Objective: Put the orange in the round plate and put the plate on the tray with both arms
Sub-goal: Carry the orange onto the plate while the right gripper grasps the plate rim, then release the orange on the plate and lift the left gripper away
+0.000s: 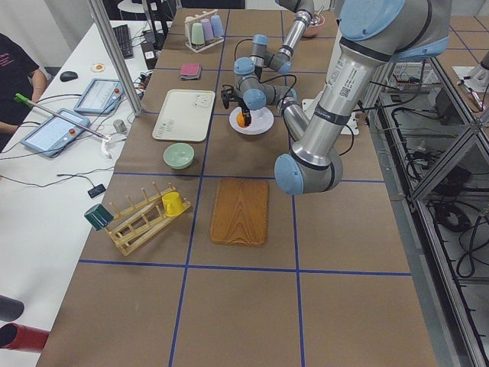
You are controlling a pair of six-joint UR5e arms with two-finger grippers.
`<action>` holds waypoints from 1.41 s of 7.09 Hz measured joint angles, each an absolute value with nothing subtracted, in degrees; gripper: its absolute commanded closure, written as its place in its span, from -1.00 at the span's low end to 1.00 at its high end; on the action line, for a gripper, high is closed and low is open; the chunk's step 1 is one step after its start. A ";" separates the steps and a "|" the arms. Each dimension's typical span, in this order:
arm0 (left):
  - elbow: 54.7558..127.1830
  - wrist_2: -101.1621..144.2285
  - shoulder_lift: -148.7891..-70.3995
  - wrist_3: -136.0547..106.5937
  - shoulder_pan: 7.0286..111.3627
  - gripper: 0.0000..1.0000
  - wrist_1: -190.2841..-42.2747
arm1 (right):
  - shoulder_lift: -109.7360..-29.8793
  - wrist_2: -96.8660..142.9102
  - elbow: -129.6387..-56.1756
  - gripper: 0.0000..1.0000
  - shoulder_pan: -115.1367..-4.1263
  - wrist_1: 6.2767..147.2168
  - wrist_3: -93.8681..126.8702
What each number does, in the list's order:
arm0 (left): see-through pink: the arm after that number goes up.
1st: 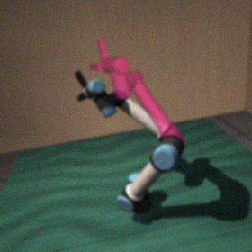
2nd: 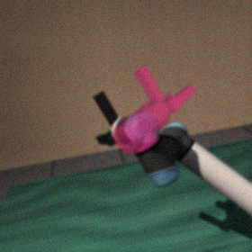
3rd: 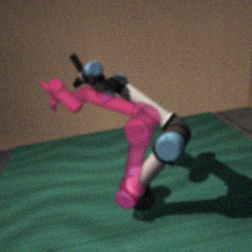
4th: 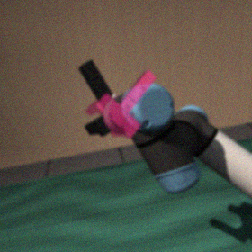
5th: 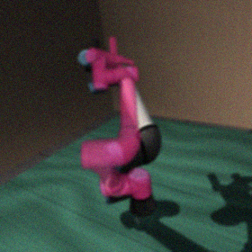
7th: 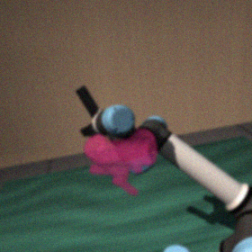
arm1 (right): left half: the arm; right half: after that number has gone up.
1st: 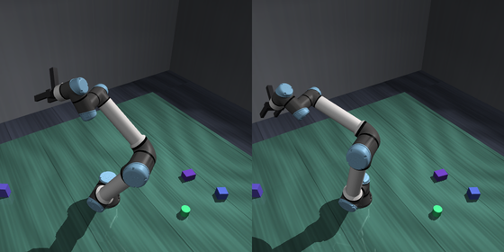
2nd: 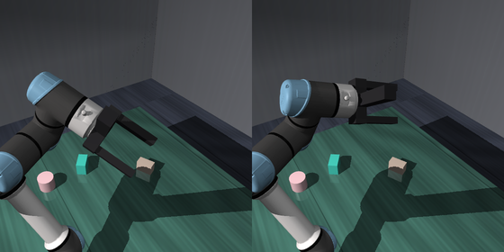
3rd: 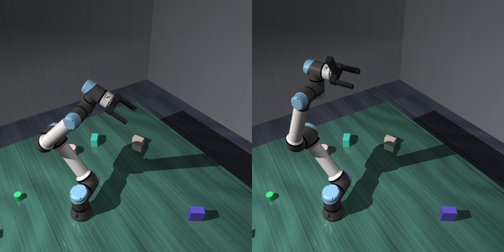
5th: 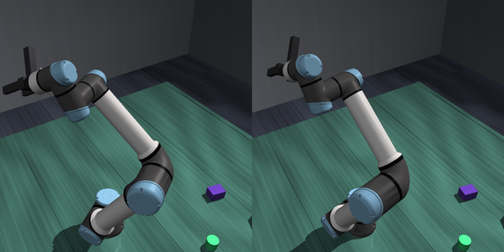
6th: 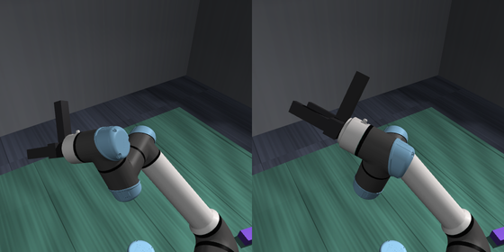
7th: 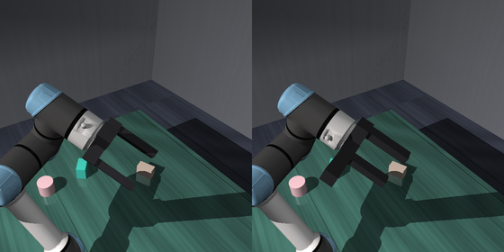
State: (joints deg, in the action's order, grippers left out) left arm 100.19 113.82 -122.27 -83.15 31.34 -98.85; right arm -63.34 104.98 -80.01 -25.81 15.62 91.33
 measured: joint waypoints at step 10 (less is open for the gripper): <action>102.34 109.49 -121.89 -85.36 29.19 -0.96 -99.61 | -61.92 100.86 -80.01 0.89 -22.78 9.61 97.80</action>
